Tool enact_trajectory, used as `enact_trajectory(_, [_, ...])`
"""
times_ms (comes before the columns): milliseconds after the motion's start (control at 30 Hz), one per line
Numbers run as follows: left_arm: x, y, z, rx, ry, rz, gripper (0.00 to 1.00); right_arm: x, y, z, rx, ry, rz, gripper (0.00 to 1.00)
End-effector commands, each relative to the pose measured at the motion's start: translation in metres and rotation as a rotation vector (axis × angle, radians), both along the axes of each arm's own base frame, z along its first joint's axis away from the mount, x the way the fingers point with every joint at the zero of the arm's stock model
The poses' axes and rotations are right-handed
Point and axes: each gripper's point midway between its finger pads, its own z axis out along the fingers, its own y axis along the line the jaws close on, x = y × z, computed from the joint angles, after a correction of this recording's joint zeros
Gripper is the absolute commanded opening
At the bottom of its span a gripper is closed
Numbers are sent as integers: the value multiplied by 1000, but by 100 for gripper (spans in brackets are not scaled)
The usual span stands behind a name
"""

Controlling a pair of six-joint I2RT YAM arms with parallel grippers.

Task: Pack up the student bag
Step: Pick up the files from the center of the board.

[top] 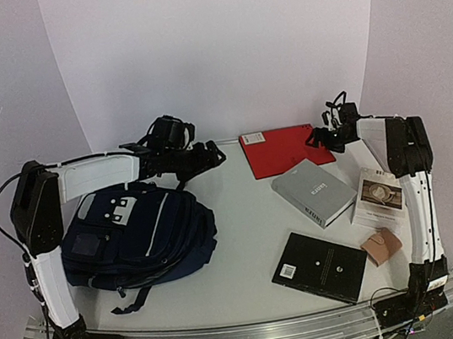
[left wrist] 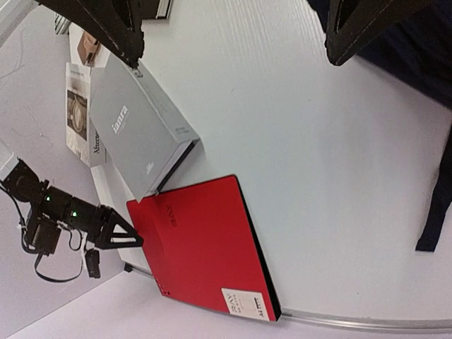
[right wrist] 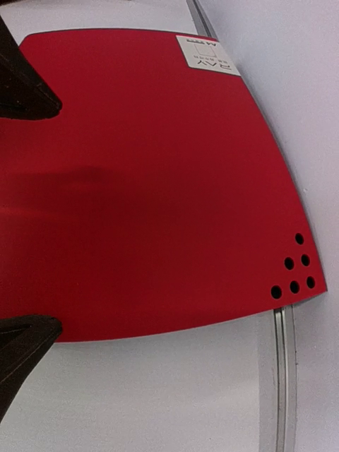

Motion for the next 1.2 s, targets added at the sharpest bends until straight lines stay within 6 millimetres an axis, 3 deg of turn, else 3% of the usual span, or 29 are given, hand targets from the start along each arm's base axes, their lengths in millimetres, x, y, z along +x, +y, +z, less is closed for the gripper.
enact_trajectory(0, [36, -25, 3, -42, -3, -25, 88, -11, 16, -7, 40, 38, 86, 92])
enact_trajectory(100, [54, -35, -6, -54, -11, -28, 85, -18, 20, -13, 56, 60, 103, 89])
enact_trajectory(267, [82, -51, -20, -64, -36, -26, 84, -6, -18, -11, -60, 68, -102, 93])
enact_trajectory(467, [100, -73, -33, -113, -34, -45, 83, -3, -34, -7, -104, 73, -195, 95])
enact_trajectory(633, [109, -81, -45, -124, -38, -48, 83, 0, -22, -11, -77, 86, -123, 95])
enact_trajectory(867, [118, -90, -68, -125, -34, -58, 83, -14, 15, -9, 43, 83, 92, 90])
enact_trajectory(1167, [123, -89, -92, -99, -35, -48, 83, -30, 25, -21, 54, 116, 145, 83])
